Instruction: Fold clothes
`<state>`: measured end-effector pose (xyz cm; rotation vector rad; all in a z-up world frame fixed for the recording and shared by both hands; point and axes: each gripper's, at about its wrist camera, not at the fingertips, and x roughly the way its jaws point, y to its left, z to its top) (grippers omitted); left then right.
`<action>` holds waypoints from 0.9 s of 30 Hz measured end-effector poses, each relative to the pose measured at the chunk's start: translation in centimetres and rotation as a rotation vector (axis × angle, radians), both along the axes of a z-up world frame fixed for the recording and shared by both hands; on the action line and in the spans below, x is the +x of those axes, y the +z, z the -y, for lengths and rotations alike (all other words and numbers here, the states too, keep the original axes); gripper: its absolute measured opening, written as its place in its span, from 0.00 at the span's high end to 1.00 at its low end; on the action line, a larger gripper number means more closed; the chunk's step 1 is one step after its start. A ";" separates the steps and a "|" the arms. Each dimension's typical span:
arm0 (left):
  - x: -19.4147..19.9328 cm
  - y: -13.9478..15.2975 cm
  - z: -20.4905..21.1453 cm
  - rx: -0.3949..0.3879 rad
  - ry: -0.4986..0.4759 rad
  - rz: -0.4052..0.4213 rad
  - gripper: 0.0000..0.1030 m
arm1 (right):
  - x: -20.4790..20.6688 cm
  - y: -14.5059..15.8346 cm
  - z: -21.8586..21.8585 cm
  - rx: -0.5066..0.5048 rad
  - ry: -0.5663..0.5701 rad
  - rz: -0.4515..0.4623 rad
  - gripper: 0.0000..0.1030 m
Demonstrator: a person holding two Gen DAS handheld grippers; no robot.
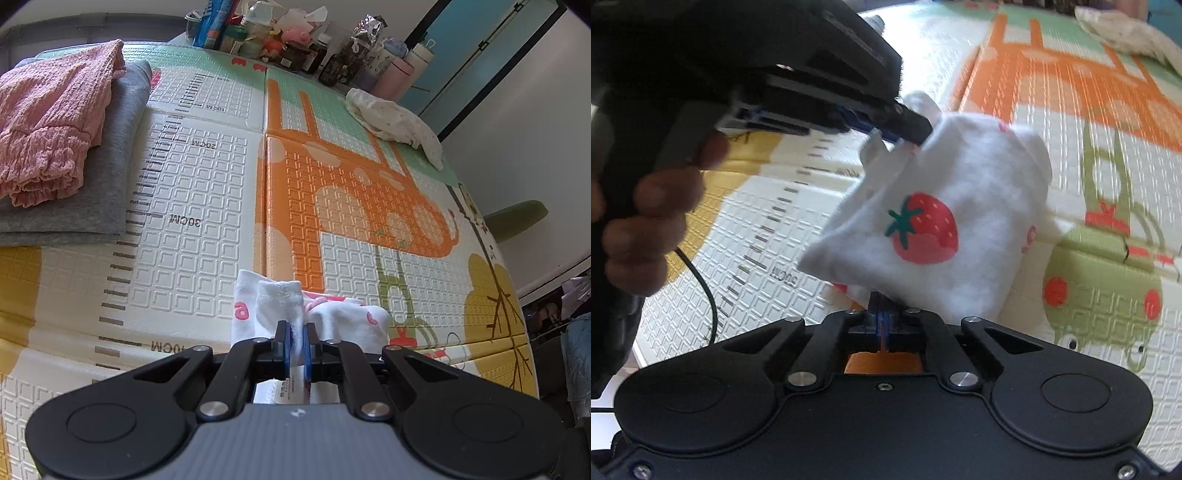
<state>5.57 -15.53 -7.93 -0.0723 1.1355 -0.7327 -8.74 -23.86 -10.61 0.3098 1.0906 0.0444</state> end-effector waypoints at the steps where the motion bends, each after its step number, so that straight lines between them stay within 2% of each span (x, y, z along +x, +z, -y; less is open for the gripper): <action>1: 0.0 0.0 0.0 0.003 -0.001 0.000 0.92 | -0.1 -0.1 0.1 0.005 -0.004 -0.005 1.00; 14: 1.1 0.2 1.2 0.034 -0.006 0.035 0.93 | 0.0 -0.4 -0.3 0.010 -0.009 -0.057 1.00; 20: 1.9 -1.4 0.1 0.075 0.043 -0.003 0.93 | -0.1 -0.4 -0.2 0.013 -0.016 -0.058 1.00; 25: 2.3 -1.6 -1.0 0.076 0.089 -0.021 0.89 | 0.0 -0.5 0.0 0.025 -0.027 -0.063 1.00; 27: 2.1 -1.3 -1.2 0.089 0.095 -0.003 0.86 | 0.0 -0.4 0.2 0.032 -0.038 -0.065 1.00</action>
